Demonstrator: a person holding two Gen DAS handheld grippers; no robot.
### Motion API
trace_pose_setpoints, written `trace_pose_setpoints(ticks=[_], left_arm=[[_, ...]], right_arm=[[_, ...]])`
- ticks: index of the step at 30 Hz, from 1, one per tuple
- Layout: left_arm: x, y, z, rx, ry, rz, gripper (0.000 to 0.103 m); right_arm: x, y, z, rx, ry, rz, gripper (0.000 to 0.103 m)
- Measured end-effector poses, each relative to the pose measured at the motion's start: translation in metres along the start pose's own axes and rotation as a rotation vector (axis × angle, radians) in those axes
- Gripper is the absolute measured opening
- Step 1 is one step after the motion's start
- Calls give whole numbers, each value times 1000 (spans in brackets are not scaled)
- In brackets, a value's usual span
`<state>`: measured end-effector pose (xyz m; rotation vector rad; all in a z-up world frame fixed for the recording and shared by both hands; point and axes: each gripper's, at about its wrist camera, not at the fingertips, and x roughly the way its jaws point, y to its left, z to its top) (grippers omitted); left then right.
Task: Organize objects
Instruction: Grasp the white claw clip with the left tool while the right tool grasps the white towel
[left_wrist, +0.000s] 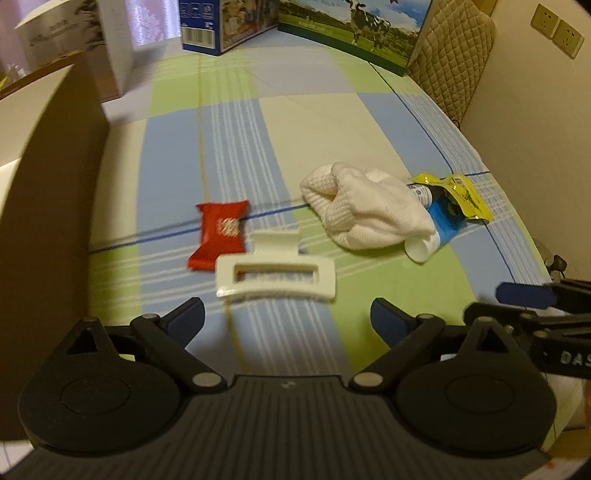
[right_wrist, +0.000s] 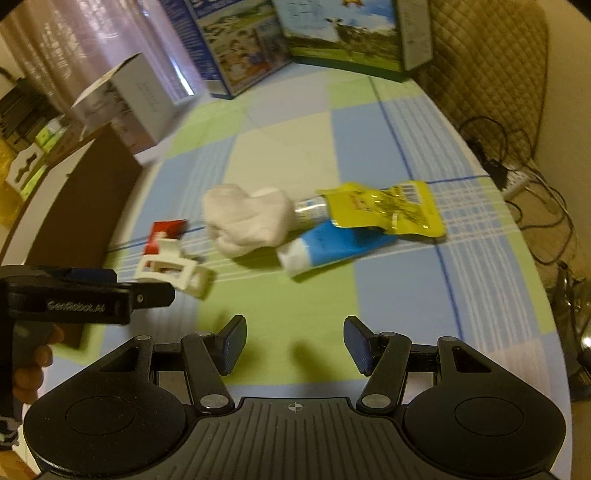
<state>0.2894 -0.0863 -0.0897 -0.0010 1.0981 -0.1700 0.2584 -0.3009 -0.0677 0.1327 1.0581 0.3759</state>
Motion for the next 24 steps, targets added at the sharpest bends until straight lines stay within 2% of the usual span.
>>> trace_pose_setpoints(ticks=[9, 12, 13, 19, 24], left_arm=[[40, -3, 14, 30, 20, 61, 95], [46, -3, 15, 39, 22, 65, 89], [46, -2, 15, 43, 20, 62, 84], [42, -1, 8, 62, -1, 59, 84], [29, 6, -3, 58, -20, 91, 84]], right_arm=[[3, -18, 0, 38, 19, -19, 56], [6, -20, 1, 38, 28, -15, 56], [7, -20, 1, 36, 30, -12, 56], [10, -10, 6, 2, 29, 22, 56], [10, 7, 14, -77, -11, 64, 56]])
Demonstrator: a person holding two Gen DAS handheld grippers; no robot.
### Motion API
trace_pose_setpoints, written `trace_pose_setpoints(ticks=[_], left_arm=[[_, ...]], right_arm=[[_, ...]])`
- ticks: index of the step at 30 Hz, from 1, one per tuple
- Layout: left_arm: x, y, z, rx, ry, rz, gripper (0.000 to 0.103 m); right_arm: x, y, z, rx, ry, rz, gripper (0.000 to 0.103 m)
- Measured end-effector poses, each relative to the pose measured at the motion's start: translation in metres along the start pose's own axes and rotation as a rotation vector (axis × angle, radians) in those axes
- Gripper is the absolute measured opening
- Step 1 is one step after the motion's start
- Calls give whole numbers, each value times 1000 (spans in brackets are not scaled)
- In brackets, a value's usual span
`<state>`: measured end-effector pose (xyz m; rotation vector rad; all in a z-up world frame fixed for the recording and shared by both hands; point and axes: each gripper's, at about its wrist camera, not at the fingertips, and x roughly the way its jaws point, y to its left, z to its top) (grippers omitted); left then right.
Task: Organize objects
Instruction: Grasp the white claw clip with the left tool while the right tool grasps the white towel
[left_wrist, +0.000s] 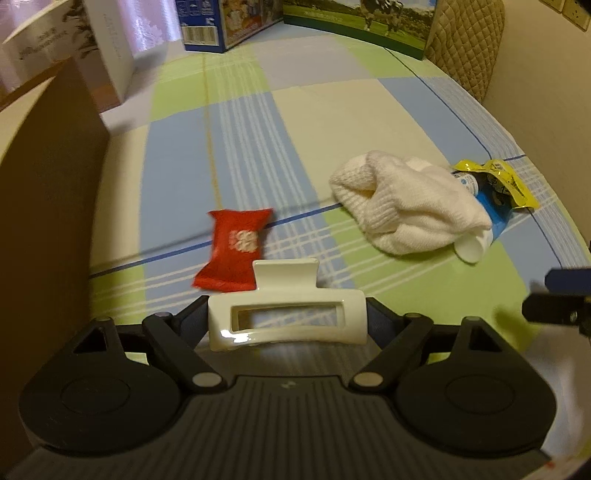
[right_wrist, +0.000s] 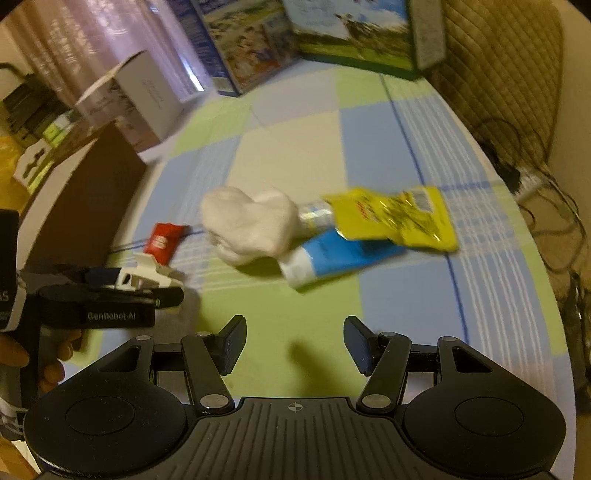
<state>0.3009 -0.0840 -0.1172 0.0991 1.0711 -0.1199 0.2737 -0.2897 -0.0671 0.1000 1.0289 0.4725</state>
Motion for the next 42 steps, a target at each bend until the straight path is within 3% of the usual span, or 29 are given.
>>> trace_pose_setpoints(ticks=[11, 23, 28, 29, 30, 31, 36, 42], left_arm=[[-15, 29, -13, -90, 0, 57, 84], [-12, 37, -10, -126, 5, 70, 84], [-10, 41, -9, -133, 8, 79, 84], [-10, 42, -9, -133, 9, 80, 84], [-10, 42, -9, -133, 10, 80, 84], [-10, 43, -9, -133, 11, 81, 84], [-9, 43, -11, -133, 14, 82, 84], [-14, 40, -16, -132, 10, 75, 84]], right_arm=[[34, 51, 36, -300, -109, -9, 56], [76, 67, 35, -490, -97, -88, 55], [81, 67, 33, -521, -97, -102, 43], [81, 66, 32, -527, -98, -100, 36], [81, 67, 32, -531, -97, -91, 21], [82, 68, 32, -531, -93, -87, 18], [77, 65, 36, -487, -105, -62, 7], [48, 71, 29, -450, -125, 31, 6]])
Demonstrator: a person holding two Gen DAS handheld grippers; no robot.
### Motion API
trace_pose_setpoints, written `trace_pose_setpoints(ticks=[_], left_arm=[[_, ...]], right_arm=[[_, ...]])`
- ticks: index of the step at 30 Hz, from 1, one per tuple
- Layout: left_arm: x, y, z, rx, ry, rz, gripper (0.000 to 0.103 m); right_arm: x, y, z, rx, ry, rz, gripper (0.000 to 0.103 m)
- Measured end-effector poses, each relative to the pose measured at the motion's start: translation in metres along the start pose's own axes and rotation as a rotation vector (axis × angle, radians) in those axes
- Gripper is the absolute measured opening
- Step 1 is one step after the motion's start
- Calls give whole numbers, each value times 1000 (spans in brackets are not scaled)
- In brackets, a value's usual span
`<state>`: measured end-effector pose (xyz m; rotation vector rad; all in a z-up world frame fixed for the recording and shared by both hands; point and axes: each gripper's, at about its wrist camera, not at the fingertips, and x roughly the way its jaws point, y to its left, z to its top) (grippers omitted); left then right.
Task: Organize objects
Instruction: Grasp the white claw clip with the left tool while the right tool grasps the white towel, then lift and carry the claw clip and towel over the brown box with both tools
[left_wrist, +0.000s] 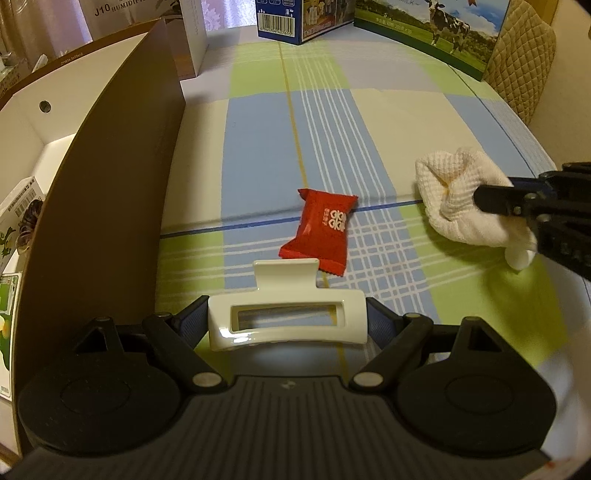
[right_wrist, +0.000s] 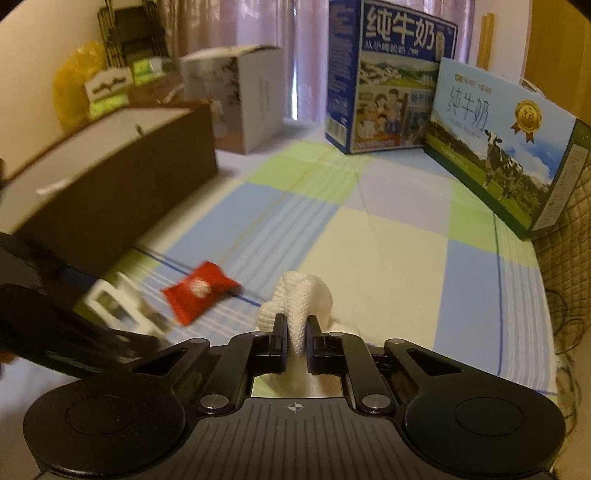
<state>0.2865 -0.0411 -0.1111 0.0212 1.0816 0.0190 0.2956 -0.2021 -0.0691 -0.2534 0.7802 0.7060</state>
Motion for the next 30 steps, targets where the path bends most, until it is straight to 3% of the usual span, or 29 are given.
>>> trace_pose_setpoints(ticks=[4, 15, 21, 30], left_arm=[[-6, -2, -7, 4, 3, -10, 84], [-34, -5, -55, 35, 44, -49, 84], [-41, -4, -79, 52, 73, -61, 84], [-37, -11, -84, 79, 52, -67, 84]], right_arm=[[-18, 11, -15, 41, 36, 59, 6], [-57, 25, -68, 140, 148, 83, 6], [-63, 29, -78, 172, 163, 85, 6], [-68, 35, -82, 177, 154, 69, 6]])
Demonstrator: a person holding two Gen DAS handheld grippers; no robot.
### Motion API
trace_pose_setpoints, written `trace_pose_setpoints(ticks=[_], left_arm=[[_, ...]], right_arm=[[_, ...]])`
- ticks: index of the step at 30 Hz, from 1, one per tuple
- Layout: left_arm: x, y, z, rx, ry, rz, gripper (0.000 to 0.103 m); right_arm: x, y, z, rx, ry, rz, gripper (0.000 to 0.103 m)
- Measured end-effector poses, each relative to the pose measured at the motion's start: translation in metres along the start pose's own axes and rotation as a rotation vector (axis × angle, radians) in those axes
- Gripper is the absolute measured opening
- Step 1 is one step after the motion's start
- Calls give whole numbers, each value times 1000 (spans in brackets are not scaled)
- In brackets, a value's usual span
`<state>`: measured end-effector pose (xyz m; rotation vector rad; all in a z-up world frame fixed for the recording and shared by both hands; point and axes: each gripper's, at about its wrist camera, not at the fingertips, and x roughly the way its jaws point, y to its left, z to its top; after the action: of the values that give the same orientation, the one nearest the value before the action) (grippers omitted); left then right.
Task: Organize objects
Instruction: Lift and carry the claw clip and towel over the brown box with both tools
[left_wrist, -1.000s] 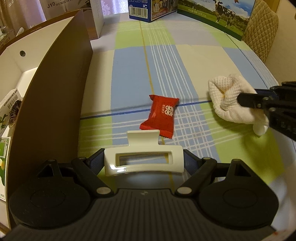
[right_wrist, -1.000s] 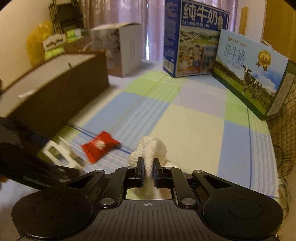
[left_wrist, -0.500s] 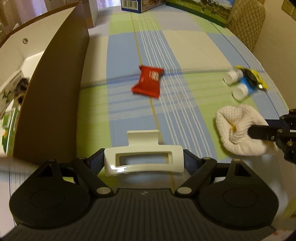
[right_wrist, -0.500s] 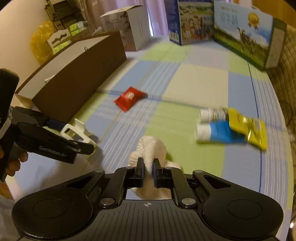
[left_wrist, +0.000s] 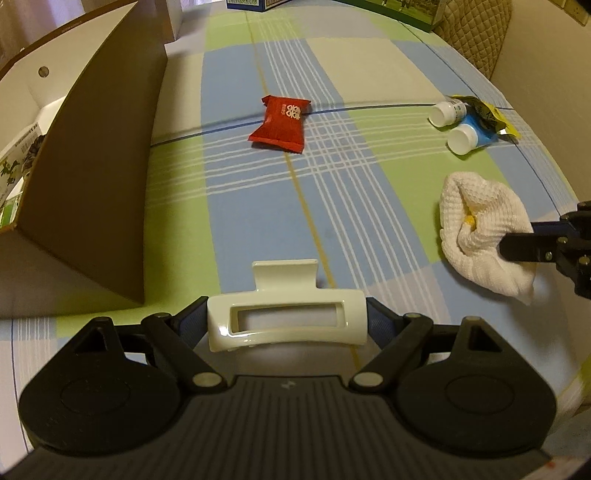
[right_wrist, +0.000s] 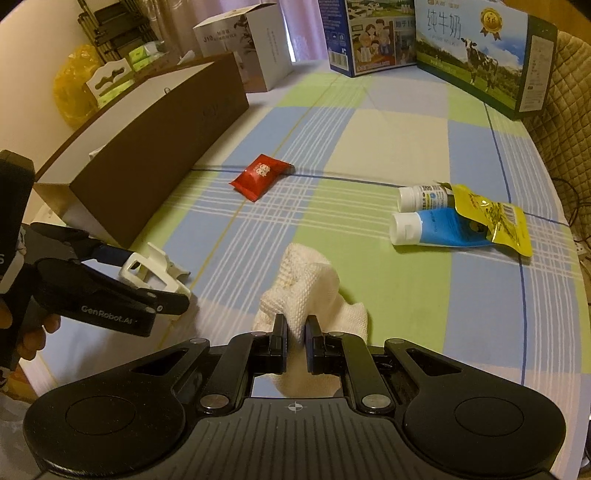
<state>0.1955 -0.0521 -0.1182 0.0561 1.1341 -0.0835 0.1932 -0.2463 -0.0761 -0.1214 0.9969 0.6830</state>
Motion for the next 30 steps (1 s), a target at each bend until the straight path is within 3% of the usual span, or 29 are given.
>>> trace_pose_setpoints(ticks=[12, 21, 30], left_arm=[[-11, -3, -4, 18, -24, -15, 84], [-60, 4, -1, 8, -112, -47, 84], [-123, 30, 7, -25, -227, -58, 84]], right_arm=[[-10, 6, -2, 41, -15, 27, 6], [-27, 24, 15, 63, -58, 94, 6], [-49, 61, 49, 64, -153, 215, 6]])
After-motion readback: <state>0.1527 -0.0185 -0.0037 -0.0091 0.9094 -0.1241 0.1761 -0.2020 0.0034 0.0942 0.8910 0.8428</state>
